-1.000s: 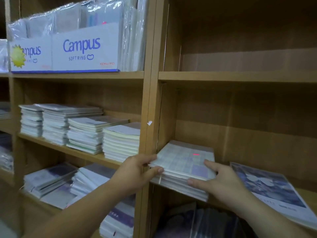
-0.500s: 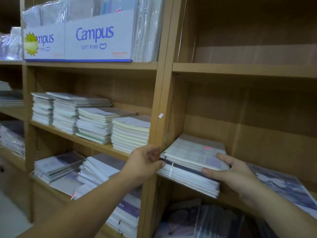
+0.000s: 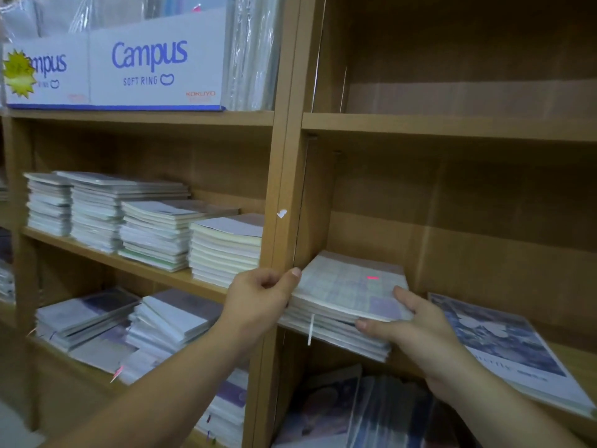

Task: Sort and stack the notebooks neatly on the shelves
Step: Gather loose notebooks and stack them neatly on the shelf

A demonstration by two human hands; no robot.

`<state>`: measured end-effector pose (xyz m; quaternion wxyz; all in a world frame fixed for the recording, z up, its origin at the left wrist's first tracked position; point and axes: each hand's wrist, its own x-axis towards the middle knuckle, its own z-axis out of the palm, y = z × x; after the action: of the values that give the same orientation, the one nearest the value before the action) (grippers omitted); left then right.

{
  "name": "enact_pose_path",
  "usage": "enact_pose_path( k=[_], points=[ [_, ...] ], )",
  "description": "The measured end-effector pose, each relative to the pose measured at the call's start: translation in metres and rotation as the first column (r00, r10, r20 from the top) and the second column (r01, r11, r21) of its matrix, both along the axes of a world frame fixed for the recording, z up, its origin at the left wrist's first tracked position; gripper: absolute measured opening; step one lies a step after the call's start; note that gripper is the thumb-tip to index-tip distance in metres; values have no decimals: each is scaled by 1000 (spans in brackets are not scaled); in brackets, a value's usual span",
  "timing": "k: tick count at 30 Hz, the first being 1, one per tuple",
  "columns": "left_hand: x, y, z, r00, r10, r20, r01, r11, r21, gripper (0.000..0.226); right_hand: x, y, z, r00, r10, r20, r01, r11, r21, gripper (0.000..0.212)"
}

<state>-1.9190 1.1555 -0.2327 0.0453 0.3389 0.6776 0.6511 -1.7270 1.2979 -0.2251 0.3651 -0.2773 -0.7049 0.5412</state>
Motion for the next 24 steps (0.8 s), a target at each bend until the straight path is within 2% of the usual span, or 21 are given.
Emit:
enact_pose_path(
  k=[2,3,5,6,8,11,13,17,20,22,24],
  points=[
    [0,1,0,960,-120,254,113,993,45,36,7,-4,0,1000,19,1,-19,1000,-18,127],
    [0,1,2,900,-187,394,172,982,72,37,7,-6,-1,1000,9,-7,-9,999,-42,117],
    [-2,2,5,804,-258,536,247,964,93,42,4,-2,0,995,-78,-67,69,989,-134,79],
    [-1,3,7,786,-270,556,271,959,83,44,1,3,2,988,-129,-81,112,975,-191,63],
    [7,2,12,776,-291,560,309,949,65,43,1,20,1,985,-154,-83,118,936,-331,49],
    [19,-5,13,762,-329,559,364,930,50,47,11,28,6,995,-63,-76,11,835,-550,36],
    [26,-14,12,758,-372,536,404,913,62,50,27,23,5,996,-9,-92,-47,810,-585,29],
    [48,-37,-3,805,-494,330,540,839,-62,32,65,2,-19,990,54,-132,-108,889,-445,38],
    [76,-41,-23,779,-522,347,572,818,-55,40,91,-7,-45,980,59,-189,-119,938,-326,58],
    [95,-40,-35,760,-562,326,595,803,-2,48,104,-13,-54,959,196,-206,-247,934,-258,71],
    [110,-44,-43,766,-550,333,582,813,3,62,115,-19,-56,948,283,-145,-308,931,-195,87]
  ],
)
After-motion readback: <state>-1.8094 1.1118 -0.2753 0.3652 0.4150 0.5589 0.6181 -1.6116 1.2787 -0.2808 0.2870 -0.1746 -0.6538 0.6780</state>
